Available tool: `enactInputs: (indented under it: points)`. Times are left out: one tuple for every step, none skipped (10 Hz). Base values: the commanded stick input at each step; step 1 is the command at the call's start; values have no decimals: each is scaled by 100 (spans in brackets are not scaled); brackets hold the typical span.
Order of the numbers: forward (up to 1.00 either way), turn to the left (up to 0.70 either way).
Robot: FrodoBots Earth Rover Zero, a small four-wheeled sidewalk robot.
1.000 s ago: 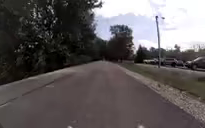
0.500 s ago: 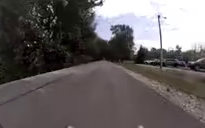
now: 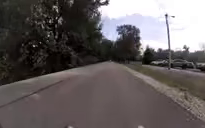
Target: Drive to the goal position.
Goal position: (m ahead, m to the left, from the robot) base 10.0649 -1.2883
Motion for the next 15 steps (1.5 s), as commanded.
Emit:
enactInputs:
  points:
    - [70, -22]
    - [70, -4]
    - [70, 0]
    - [70, 0]
    - [70, 0]
    - [70, 0]
    - [70, 0]
    - [70, 0]
    - [70, 0]
    - [70, 0]
    - [70, 0]
    - [70, 0]
    - [70, 0]
    - [70, 0]
    - [70, 0]
